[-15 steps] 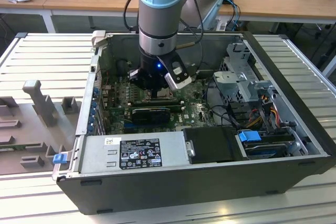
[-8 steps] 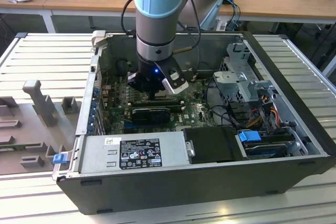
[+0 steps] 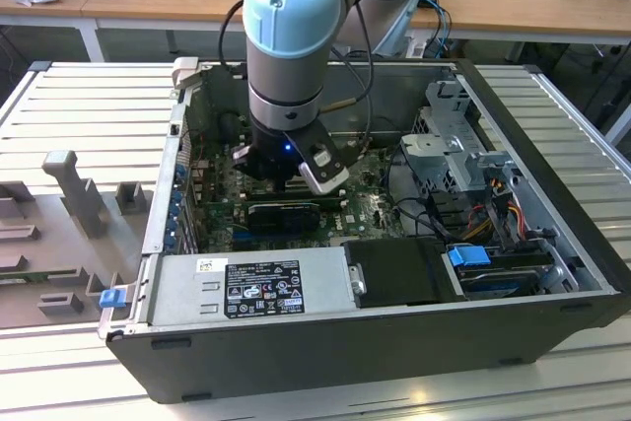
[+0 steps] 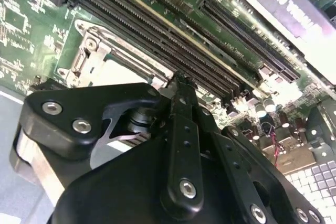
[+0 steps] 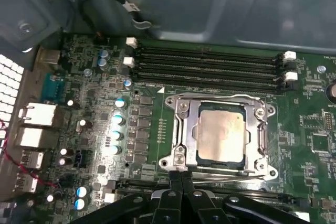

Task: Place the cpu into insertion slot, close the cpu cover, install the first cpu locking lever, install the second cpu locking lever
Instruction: 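Install the second cpu locking lever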

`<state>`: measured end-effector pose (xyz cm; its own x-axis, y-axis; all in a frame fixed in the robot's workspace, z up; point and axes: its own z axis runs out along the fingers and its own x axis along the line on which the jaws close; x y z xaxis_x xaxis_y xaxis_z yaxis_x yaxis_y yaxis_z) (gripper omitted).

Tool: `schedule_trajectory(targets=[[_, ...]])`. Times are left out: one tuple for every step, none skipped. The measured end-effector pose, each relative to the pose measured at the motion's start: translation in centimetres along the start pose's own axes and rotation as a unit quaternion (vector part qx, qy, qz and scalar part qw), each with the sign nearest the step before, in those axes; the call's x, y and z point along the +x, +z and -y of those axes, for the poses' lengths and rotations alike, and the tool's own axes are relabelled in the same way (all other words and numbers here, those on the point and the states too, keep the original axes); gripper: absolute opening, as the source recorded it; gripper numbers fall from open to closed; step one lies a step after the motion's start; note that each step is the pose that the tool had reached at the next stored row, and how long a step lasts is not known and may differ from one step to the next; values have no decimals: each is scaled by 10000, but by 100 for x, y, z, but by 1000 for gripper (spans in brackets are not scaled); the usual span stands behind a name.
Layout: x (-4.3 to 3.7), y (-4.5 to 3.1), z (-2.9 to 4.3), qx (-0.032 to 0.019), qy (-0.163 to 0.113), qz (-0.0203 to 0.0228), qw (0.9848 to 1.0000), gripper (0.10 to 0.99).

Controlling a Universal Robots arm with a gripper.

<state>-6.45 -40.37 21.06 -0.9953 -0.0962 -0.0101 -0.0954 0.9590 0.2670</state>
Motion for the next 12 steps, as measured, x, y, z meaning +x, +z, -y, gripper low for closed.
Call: schedule_trajectory(targets=[[17, 11, 15, -92, -55, -6, 9999, 106], [23, 19, 26, -133, -79, -9, 9999, 106], [29, 25, 30, -164, -93, -10, 9998, 106], [42, 39, 40, -239, -120, -9, 9996, 106], [48, 53, 47, -287, -134, -8, 9995, 106], [55, 71, 54, -318, -147, -8, 9994, 106], [60, 86, 59, -333, -154, -8, 9993, 106], [64, 99, 63, -341, -159, -9, 9993, 106], [69, 111, 67, -359, -165, -10, 9992, 106], [75, 118, 68, -385, -170, -8, 9991, 106], [84, 138, 72, -421, -177, -6, 9990, 106], [86, 166, 79, -437, -183, -5, 9989, 106]])
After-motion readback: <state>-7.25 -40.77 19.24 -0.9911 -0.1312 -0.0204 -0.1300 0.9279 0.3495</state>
